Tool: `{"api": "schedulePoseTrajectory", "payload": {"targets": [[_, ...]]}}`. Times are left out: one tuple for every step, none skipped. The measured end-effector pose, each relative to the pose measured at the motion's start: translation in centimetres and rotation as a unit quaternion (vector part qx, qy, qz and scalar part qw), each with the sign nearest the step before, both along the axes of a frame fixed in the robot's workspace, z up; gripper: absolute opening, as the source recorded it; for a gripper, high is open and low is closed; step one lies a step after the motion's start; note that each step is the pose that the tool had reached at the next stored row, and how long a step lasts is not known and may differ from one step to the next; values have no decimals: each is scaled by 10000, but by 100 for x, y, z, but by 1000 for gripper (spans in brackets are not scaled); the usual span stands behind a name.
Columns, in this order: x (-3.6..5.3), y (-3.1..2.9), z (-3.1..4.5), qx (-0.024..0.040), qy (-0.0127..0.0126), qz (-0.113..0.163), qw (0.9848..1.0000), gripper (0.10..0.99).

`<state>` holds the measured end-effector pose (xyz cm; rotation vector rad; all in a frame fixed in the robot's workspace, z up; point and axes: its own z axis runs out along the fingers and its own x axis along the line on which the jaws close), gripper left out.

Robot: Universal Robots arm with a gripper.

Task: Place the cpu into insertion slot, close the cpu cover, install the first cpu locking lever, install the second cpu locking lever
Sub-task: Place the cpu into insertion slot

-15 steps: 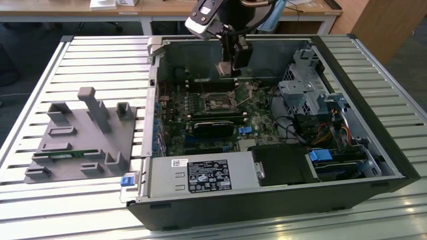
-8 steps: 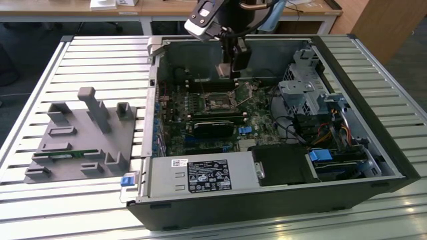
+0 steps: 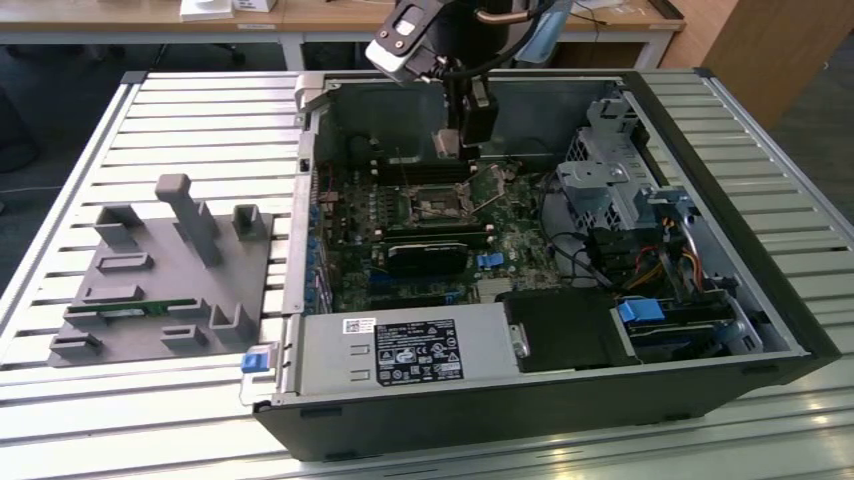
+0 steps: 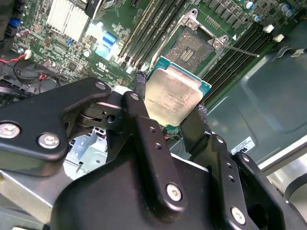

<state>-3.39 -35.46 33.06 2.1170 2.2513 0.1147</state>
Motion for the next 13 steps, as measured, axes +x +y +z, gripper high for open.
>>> {"api": "schedulePoseTrajectory", "payload": {"targets": [[0,0,-1,0,0,0,10000,541],[0,0,-3,0,0,0,10000,541],[0,0,-5,0,0,0,10000,541],[0,0,-7,0,0,0,10000,541],[0,0,-9,0,0,0,10000,541],[0,0,-10,0,0,0,10000,541],[0,0,-12,0,0,0,10000,541],[0,0,-14,0,0,0,10000,541],[0,0,-15,0,0,0,10000,541],[0,0,-17,0,0,0,10000,541],[0,0,-19,0,0,0,10000,541],[0,0,-21,0,0,0,10000,541],[0,0,-24,0,0,0,10000,541]]}}
